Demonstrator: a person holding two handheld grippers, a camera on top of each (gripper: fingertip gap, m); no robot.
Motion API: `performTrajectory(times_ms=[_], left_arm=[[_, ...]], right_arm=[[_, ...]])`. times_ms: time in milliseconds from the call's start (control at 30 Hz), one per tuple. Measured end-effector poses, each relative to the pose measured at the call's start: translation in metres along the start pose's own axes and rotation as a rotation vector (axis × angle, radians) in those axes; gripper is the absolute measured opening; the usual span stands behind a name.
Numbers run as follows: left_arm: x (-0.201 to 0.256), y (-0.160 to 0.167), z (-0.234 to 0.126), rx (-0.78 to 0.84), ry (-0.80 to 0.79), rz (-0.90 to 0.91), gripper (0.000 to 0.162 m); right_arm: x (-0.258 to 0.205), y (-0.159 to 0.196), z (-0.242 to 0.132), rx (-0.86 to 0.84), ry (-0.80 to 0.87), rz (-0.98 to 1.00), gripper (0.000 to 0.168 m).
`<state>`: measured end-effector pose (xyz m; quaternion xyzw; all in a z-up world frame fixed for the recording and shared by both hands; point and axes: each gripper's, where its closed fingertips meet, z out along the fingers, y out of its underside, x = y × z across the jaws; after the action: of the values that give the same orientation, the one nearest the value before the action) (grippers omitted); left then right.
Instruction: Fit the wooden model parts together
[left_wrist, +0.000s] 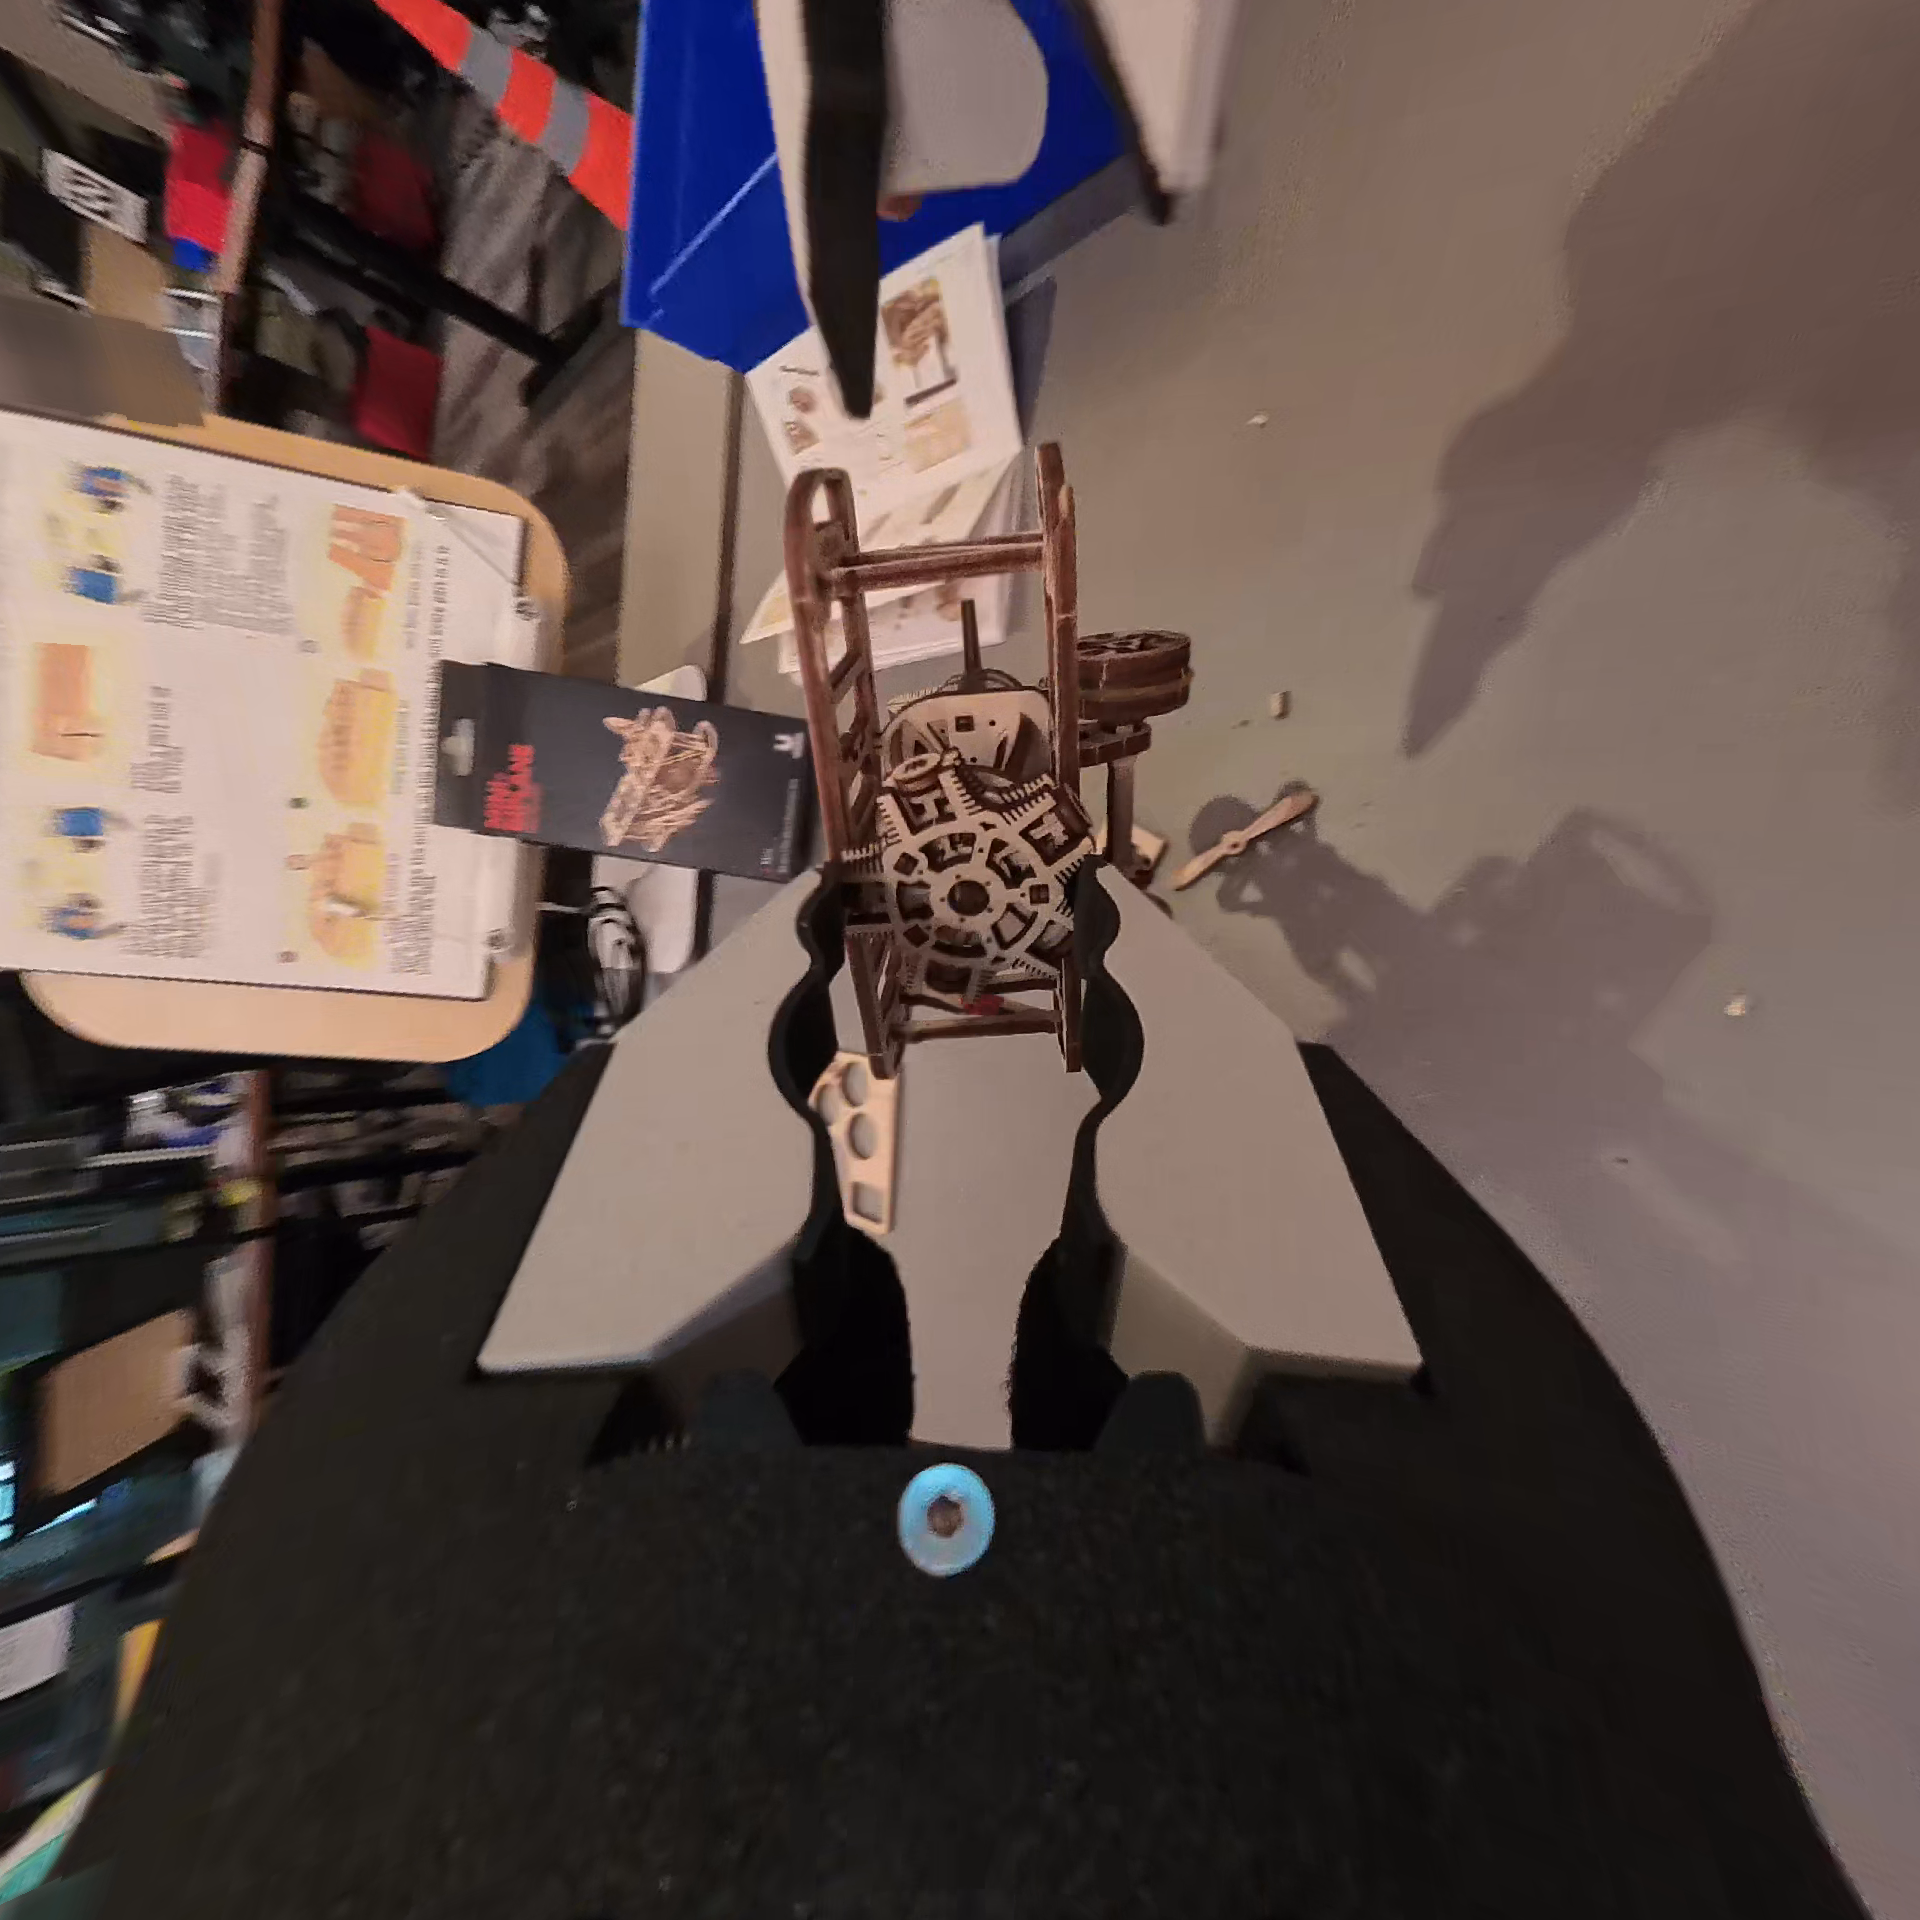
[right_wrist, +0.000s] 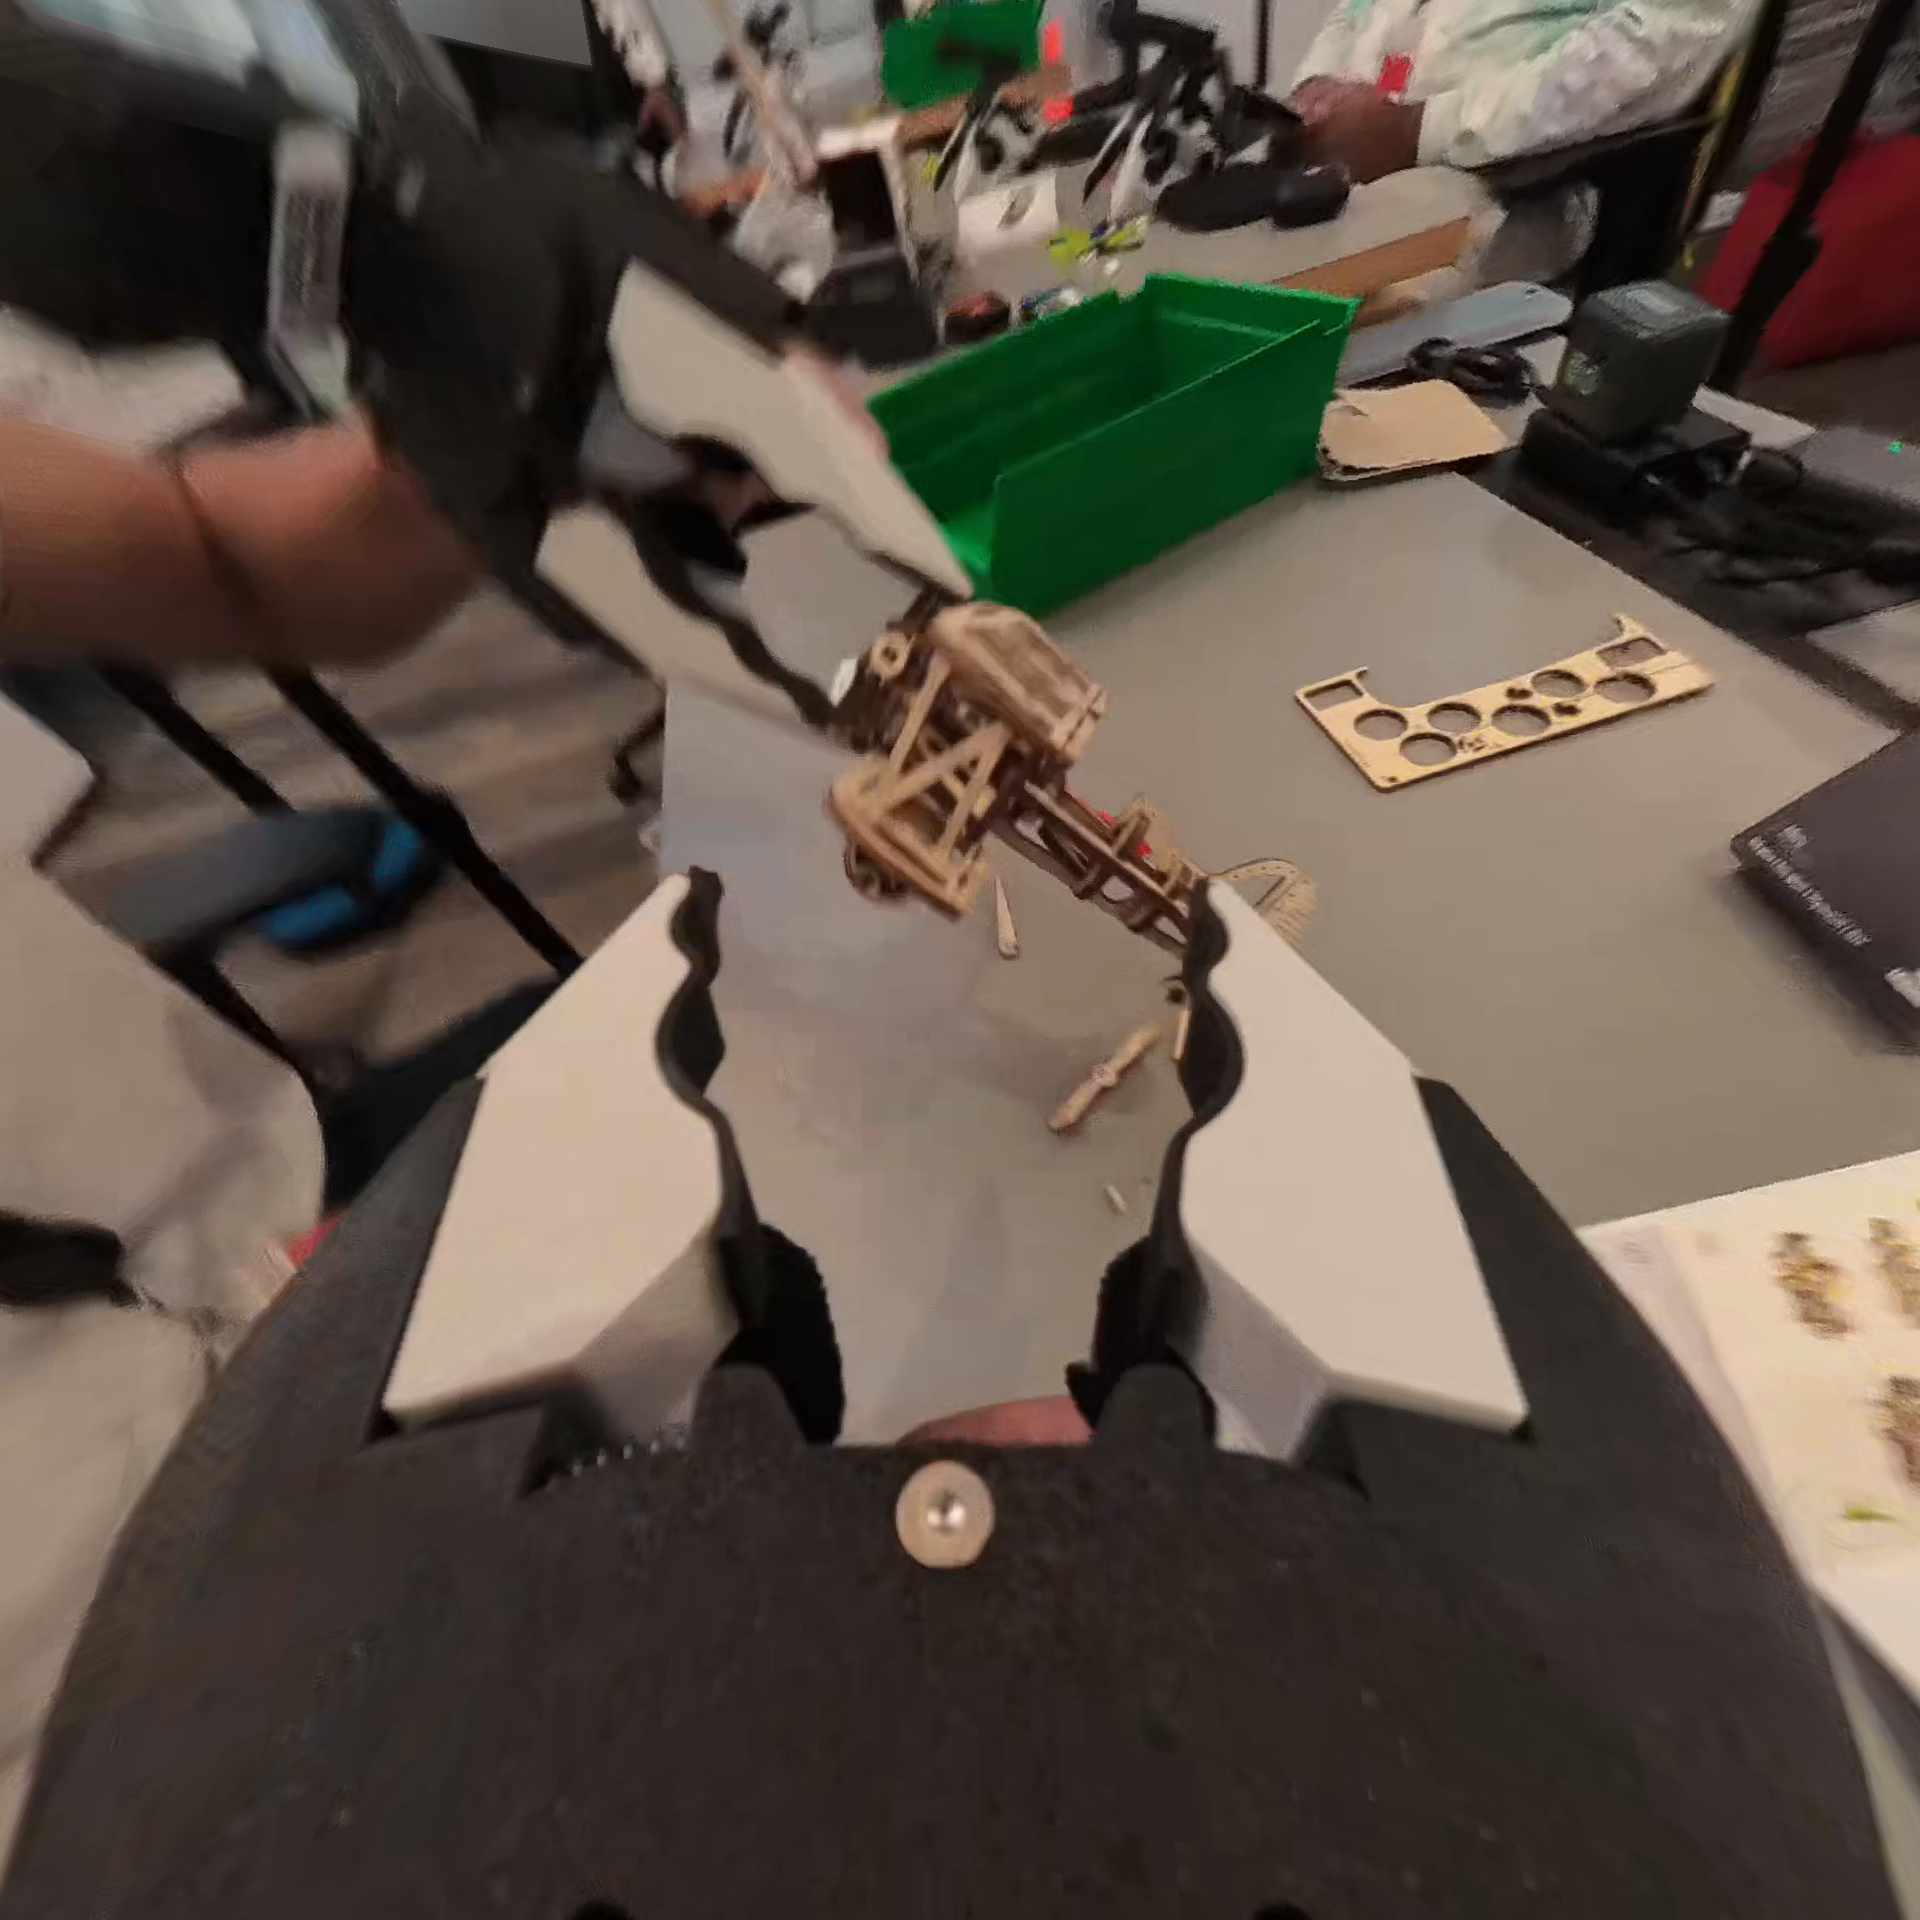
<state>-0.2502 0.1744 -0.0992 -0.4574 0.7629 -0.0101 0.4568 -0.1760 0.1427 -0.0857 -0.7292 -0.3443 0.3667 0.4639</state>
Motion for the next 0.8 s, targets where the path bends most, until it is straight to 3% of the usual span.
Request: performTrajectory(times_ms=[100, 333, 467, 800], left_arm=[[-0.003, 0.0, 0.004, -0.051, -0.134, 0.087, 0.042], [0.001, 0.0, 0.014, -0.138, -0.356, 0.177, 0.042], [0.01, -0.005, 0.02, -0.178, -0.407, 0.217, 0.042], [0.006, -0.014, 0.018, -0.218, -0.464, 0.247, 0.041]], right_arm=[[0.001, 0.001, 0.021, 0.007, 0.052, 0.089, 0.096], [0.004, 0.016, 0.059, 0.024, 0.163, 0.236, 0.084], [0.012, 0.014, 0.062, 0.075, 0.226, 0.274, 0.074], [0.015, 0.014, 0.057, 0.048, 0.315, 0.15, 0.058]])
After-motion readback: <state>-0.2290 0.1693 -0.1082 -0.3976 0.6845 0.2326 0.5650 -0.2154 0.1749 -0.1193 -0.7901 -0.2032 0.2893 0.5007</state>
